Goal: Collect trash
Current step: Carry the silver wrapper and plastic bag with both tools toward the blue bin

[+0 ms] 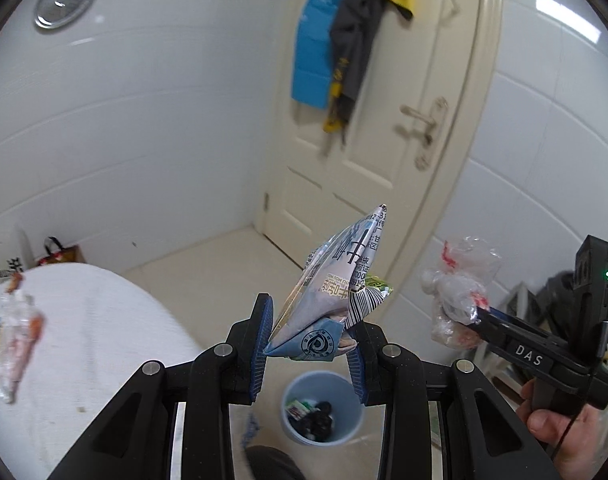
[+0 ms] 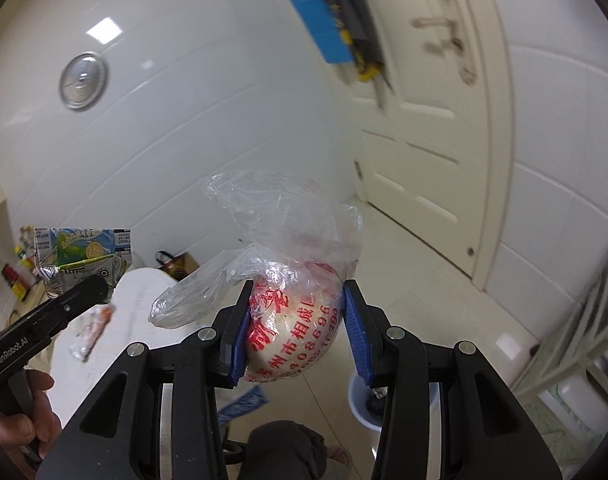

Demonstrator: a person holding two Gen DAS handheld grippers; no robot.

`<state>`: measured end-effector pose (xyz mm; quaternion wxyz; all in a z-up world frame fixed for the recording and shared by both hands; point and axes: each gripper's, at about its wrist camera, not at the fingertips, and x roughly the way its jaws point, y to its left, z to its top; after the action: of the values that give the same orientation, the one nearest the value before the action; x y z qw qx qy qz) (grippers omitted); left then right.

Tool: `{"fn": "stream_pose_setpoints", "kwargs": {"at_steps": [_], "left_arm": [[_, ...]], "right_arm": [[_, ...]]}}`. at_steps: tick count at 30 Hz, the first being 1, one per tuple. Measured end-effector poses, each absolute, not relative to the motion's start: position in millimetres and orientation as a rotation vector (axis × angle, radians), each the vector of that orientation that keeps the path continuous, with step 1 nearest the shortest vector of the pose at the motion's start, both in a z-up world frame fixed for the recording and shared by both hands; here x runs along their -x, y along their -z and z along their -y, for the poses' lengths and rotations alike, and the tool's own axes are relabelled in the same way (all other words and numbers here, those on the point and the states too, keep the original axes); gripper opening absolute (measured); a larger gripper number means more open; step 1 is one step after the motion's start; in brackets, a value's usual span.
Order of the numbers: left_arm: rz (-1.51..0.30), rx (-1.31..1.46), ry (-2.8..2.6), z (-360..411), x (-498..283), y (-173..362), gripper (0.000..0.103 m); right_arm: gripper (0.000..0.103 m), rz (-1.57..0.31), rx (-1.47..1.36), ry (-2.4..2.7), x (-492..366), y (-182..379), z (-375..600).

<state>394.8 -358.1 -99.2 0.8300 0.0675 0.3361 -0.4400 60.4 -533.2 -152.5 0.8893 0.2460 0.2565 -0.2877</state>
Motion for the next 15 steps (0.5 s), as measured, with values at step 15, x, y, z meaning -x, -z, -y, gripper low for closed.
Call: {"fn": "stream_pose_setpoints", "kwargs": {"at_steps": [15], "left_arm": [[-1.023,-0.309,1.017,527,-462,193,0.031]], "right_arm": [[0.042,-0.705,-0.687,0.670,-55,254,620]]}}
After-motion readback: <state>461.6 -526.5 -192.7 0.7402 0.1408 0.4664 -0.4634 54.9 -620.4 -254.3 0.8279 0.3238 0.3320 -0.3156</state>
